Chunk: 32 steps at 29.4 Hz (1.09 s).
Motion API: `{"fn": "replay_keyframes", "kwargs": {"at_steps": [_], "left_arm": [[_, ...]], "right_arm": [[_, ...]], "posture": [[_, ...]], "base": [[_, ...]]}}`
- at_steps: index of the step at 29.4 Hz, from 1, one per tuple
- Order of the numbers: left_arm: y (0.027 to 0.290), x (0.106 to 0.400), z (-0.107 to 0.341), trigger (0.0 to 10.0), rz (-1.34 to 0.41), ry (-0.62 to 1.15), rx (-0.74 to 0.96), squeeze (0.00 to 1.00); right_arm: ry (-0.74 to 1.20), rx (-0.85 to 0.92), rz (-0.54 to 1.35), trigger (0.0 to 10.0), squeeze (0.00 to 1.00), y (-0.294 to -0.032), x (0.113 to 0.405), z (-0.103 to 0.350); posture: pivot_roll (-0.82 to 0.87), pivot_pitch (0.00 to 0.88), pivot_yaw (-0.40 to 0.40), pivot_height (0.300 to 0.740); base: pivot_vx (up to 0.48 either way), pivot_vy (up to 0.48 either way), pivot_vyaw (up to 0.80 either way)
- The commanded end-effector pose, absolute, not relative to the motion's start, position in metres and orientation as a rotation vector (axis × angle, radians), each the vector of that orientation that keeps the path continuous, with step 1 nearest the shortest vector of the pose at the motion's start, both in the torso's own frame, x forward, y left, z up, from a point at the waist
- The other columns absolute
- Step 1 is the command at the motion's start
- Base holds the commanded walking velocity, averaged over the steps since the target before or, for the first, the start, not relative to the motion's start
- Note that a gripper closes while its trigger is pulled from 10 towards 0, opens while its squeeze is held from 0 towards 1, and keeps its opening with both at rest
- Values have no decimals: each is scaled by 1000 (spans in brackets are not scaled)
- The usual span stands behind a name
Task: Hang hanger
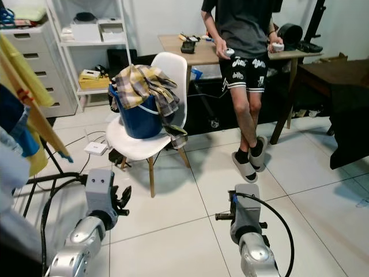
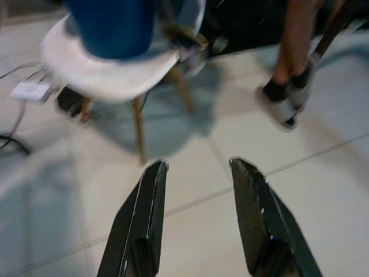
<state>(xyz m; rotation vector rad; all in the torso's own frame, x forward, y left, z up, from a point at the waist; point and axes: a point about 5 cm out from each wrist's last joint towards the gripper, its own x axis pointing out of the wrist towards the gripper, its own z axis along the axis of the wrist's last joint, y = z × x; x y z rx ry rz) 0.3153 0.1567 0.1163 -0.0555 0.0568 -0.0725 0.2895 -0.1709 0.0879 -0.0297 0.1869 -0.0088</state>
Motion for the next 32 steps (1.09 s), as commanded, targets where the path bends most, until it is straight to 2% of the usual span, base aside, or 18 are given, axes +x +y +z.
{"fn": "replay_keyframes", "kwargs": {"at_steps": [1, 32], "left_arm": [[160, 312, 110, 10000, -55, 86, -65, 0], [158, 313, 110, 10000, -63, 87, -77, 0]], "right_arm": [[188, -30, -1, 10000, 0, -168, 289, 86], [190, -45, 10, 10000, 0, -168, 289, 82]], "posture": [[-8, 179, -10, 740], [-7, 178, -12, 740]], "base": [[454, 0, 0], [457, 0, 0]]}}
